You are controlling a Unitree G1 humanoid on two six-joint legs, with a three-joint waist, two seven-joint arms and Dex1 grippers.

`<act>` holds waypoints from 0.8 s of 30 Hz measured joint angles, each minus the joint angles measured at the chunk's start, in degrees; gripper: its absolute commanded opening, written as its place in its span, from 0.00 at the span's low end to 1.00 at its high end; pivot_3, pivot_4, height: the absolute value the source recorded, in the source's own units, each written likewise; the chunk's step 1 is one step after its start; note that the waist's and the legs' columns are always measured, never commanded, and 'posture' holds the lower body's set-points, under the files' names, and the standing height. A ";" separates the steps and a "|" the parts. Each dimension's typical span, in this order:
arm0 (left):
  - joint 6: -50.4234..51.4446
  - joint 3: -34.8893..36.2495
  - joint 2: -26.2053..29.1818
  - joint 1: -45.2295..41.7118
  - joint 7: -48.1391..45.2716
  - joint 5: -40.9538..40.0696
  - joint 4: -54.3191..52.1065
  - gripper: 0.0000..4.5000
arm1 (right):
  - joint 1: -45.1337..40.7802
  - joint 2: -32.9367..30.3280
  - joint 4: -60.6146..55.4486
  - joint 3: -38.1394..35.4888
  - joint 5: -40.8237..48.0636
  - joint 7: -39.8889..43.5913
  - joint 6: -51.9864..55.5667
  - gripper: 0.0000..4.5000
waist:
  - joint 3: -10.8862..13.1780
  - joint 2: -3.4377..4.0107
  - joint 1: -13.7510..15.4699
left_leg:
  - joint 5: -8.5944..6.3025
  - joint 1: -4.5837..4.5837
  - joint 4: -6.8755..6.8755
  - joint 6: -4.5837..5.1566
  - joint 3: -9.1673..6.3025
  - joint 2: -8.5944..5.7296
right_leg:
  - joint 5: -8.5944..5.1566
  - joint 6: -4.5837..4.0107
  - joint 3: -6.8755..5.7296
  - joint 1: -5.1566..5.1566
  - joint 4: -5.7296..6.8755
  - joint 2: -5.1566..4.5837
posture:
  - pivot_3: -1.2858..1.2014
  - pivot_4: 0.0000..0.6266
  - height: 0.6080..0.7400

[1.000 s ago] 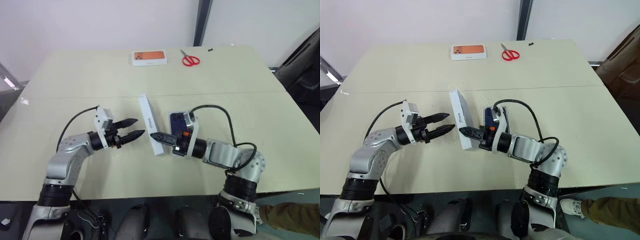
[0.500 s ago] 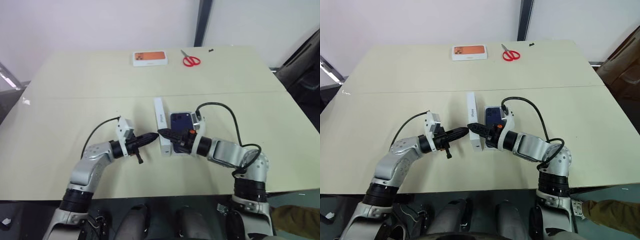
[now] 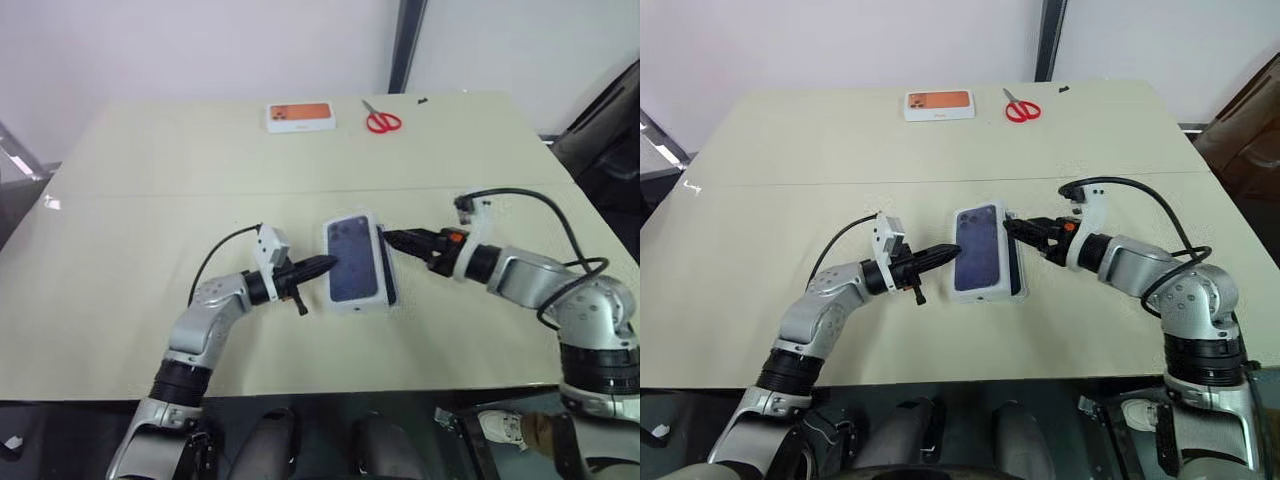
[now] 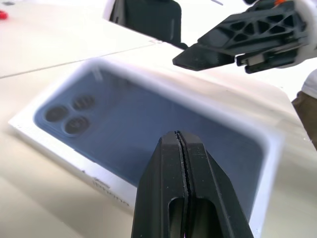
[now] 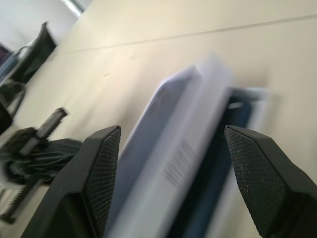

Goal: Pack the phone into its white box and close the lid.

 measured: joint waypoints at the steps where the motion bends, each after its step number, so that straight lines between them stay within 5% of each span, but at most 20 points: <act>1: 0.09 -0.05 0.12 -0.31 0.04 0.25 0.01 0.00 | 0.10 -0.15 0.10 1.26 -3.30 1.34 -2.38 0.72 | 0.00 0.00 -0.13 | 0.00 0.00 -0.01 0.00 0.02 0.00 | 0.00 0.00 0.02 -0.03 0.01 0.01 | 0.52 0.24 0.95; 3: 0.88 0.00 0.81 -0.70 0.08 0.40 0.02 0.00 | 0.10 -0.83 0.07 4.31 -9.48 3.29 -6.81 0.59 | 0.00 0.00 -0.12 | 0.00 0.00 0.00 -0.01 0.02 0.01 | 0.00 0.00 0.01 -0.02 0.01 0.01 | 0.52 0.24 0.95; 8: 3.32 1.43 4.09 -0.99 1.27 0.49 2.02 0.00 | 1.82 -1.61 -0.15 12.02 -23.84 7.10 -16.66 0.03 | 0.00 0.00 0.29 | 0.01 0.00 0.04 -0.02 0.01 -0.01 | 0.00 0.00 0.01 -0.01 0.00 -0.01 | 0.52 0.24 0.95; 14: 8.23 1.49 4.73 -3.21 4.41 1.74 4.19 0.00 | 3.92 -2.37 -0.13 17.36 -35.39 11.43 -23.59 0.00 | 0.01 -0.02 0.46 | 0.02 -0.01 0.05 -0.04 -0.03 -0.04 | 0.00 0.00 0.00 0.00 -0.01 -0.04 | 0.52 0.24 0.95; 24: 13.48 -4.28 3.64 -6.06 3.69 4.44 6.16 0.00 | 3.94 -1.48 -0.12 17.52 -39.80 13.95 -23.39 0.00 | 0.01 -0.01 0.34 | 0.05 0.00 0.03 -0.09 -0.05 -0.04 | 0.00 0.00 0.01 -0.02 0.00 -0.03 | 0.52 0.24 0.95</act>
